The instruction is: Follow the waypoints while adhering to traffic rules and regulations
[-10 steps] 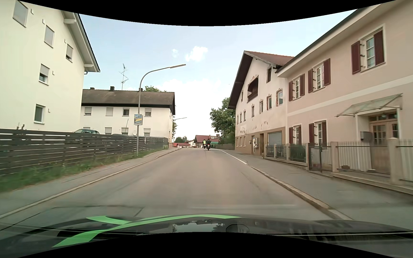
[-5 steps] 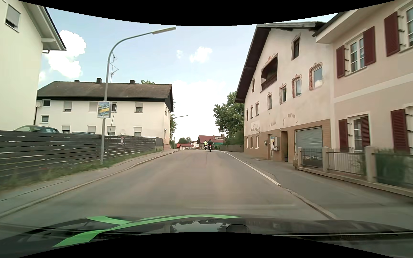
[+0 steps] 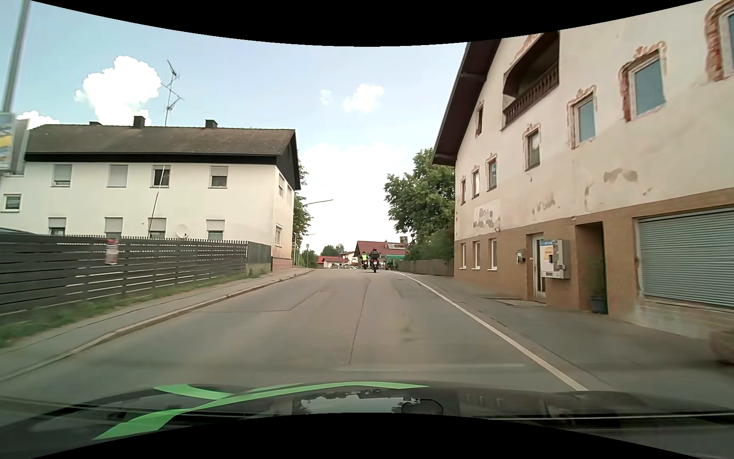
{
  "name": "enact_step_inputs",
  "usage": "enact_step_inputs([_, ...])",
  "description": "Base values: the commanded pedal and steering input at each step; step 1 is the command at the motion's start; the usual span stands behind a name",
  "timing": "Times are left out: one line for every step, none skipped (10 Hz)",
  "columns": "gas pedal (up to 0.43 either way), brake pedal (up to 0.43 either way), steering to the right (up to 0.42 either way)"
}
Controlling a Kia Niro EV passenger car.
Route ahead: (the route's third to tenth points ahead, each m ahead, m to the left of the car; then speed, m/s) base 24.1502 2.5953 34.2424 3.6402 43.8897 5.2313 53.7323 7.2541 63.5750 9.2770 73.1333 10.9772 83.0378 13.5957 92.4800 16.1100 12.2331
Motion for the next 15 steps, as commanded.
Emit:
enact_step_inputs([0.118,0.0,-0.014])
enact_step_inputs([0.118,0.0,-0.015])
enact_step_inputs([0.118,0.0,-0.015])
enact_step_inputs([0.11,0.0,-0.014])
enact_step_inputs([0.11,0.0,-0.015])
enact_step_inputs([0.11,0.0,-0.015])
enact_step_inputs([0.11,0.0,-0.014])
enact_step_inputs([0.11,0.0,-0.015])
enact_step_inputs([0.11,0.0,-0.014])
enact_step_inputs([0.098,0.0,-0.014])
enact_step_inputs([0.098,0.0,-0.014])
enact_step_inputs([0.098,0.0,-0.014])
enact_step_inputs([0.098,0.0,-0.014])
enact_step_inputs([0.087,0.0,-0.014])
enact_step_inputs([0.087,0.0,-0.016])
